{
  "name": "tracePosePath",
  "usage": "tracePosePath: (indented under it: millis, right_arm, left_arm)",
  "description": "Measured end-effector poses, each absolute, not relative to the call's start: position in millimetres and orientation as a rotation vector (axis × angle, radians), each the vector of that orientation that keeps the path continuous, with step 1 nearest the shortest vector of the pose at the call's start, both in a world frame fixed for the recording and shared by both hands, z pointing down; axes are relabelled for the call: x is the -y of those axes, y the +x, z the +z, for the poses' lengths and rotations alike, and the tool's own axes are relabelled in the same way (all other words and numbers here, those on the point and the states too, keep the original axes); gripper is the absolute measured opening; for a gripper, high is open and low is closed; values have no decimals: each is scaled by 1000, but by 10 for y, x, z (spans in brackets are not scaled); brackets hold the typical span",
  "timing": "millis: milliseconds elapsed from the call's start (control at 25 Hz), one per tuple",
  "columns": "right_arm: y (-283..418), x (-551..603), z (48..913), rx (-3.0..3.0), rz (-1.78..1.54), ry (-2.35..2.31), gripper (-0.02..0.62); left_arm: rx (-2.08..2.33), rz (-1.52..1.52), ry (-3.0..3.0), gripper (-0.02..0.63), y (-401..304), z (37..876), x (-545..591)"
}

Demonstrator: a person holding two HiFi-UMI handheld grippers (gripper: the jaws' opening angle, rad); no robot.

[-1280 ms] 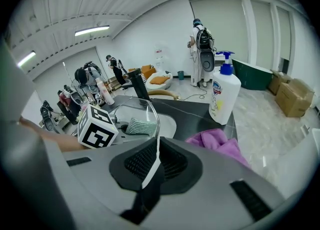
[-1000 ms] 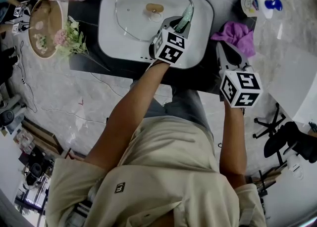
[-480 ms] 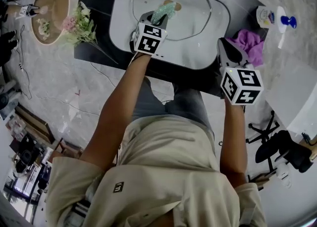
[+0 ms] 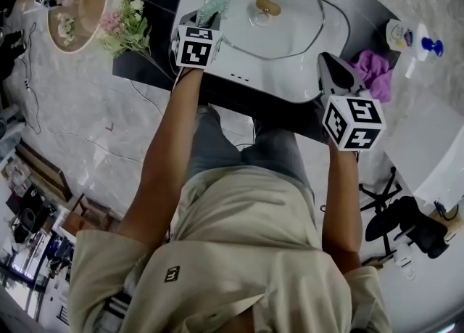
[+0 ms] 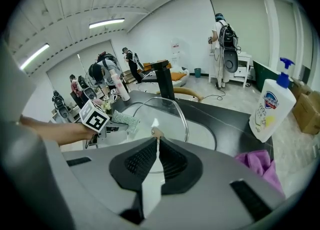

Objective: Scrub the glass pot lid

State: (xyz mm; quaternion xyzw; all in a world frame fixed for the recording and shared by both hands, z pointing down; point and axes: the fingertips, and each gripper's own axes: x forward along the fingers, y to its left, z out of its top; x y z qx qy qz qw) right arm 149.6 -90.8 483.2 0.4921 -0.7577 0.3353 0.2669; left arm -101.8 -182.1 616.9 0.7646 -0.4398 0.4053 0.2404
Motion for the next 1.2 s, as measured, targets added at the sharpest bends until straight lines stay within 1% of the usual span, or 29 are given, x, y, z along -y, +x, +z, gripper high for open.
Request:
tracePosePath:
  millis: [280, 440, 600, 1000, 1200]
  right_arm:
    - [1460, 917, 4826, 2047, 902, 1328, 28]
    - [1503, 898, 4838, 2040, 910, 1339, 28]
    - [1585, 879, 4844, 2034, 921, 1360, 28]
    - [2012, 681, 4890, 1984, 970, 1462, 28]
    - [2242, 587, 4911, 1961, 992, 1512, 28]
  left_arm:
    - [1200, 1124, 2117, 89, -989, 6183, 1837]
    - [1142, 1141, 2122, 89, -845, 6237, 1756]
    - [1028, 1160, 2161, 89, -464, 6297, 1571]
    - [649, 1257, 2313, 89, 871, 6419, 968]
    - [593, 1334, 2367, 87, 1143, 6437, 938]
